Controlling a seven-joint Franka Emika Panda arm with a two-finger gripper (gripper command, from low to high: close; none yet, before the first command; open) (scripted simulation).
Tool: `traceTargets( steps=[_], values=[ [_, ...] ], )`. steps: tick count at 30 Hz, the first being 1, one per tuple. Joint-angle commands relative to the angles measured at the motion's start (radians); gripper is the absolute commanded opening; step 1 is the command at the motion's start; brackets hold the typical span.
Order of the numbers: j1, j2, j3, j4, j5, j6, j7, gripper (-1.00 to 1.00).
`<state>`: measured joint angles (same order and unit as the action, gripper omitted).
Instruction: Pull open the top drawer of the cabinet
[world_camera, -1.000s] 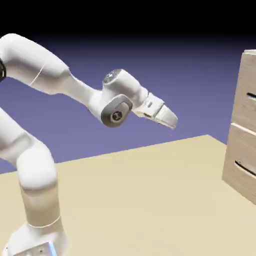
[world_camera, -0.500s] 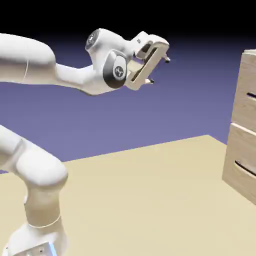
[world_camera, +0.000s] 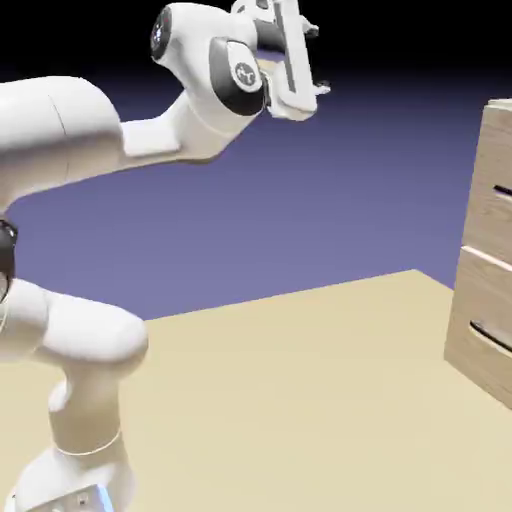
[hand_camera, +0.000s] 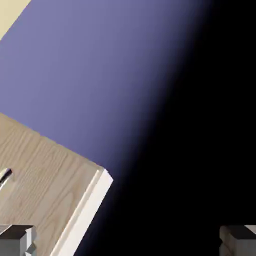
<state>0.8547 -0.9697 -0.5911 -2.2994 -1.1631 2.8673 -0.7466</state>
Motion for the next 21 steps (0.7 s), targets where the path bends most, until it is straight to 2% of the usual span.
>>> traceTargets(
  steps=[1,21],
  values=[
    [0.025,-0.012,-0.017,0.015,-0.034,-0.005,-0.044,0.0],
    [0.517,-0.245,-0.363,0.314,-0.714,-0.104,-0.913,0.0]
  ],
)
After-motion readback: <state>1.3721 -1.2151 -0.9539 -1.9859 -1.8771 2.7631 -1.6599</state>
